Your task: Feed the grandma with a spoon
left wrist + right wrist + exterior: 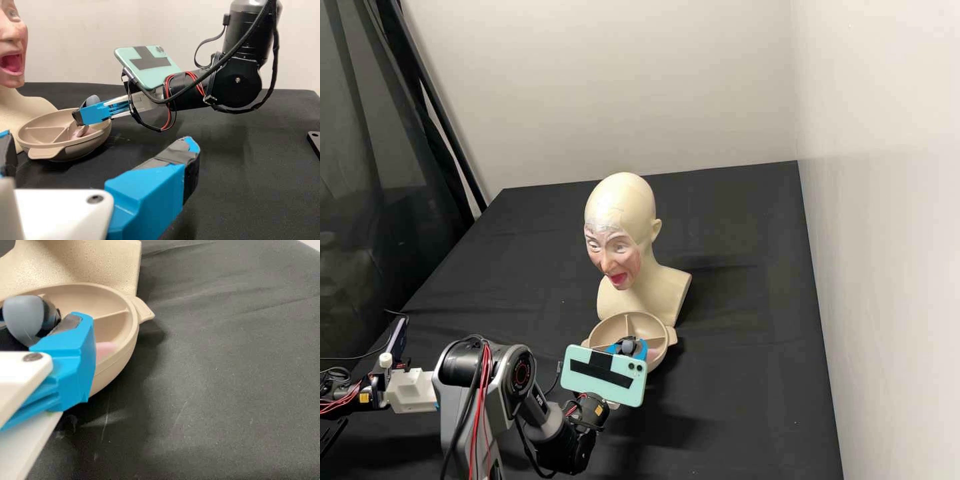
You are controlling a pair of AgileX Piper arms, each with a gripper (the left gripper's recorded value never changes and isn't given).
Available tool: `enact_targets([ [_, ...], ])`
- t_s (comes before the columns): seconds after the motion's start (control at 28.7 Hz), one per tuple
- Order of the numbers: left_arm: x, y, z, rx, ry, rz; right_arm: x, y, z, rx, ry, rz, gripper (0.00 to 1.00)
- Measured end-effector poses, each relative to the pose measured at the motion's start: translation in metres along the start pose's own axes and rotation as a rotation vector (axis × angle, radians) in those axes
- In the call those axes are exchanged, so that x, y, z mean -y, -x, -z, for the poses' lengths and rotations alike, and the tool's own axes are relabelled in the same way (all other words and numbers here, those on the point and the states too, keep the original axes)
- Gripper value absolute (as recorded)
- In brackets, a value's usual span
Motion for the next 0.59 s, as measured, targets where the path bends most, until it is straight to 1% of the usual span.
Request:
enact_targets([
  [0.14, 0.001, -0.0004, 0.0, -0.001, 0.0, 0.005, -0.002, 0.001, 0.003, 0.003, -0.001, 0.003, 0.0],
  [0.24, 0.002, -0.0005, 0.0, -0.001, 0.0, 0.007, -0.004, 0.003, 0.007, 0.002, -0.007, 0.009, 0.0],
  [0.35, 0.002, -0.0005, 0.0, -0.001, 0.0, 0.007, -0.008, 0.005, 0.014, -0.023, -0.023, -0.004, 0.0],
  [0.49, 0.002, -0.0005, 0.0, -0.001, 0.0, 0.007, -0.013, 0.008, 0.021, -0.05, -0.027, -0.022, 0.0],
  [0.59, 0.002, -0.0005, 0.0, -0.001, 0.0, 0.007, -0.018, 0.01, 0.027, -0.071, -0.04, -0.038, 0.0],
])
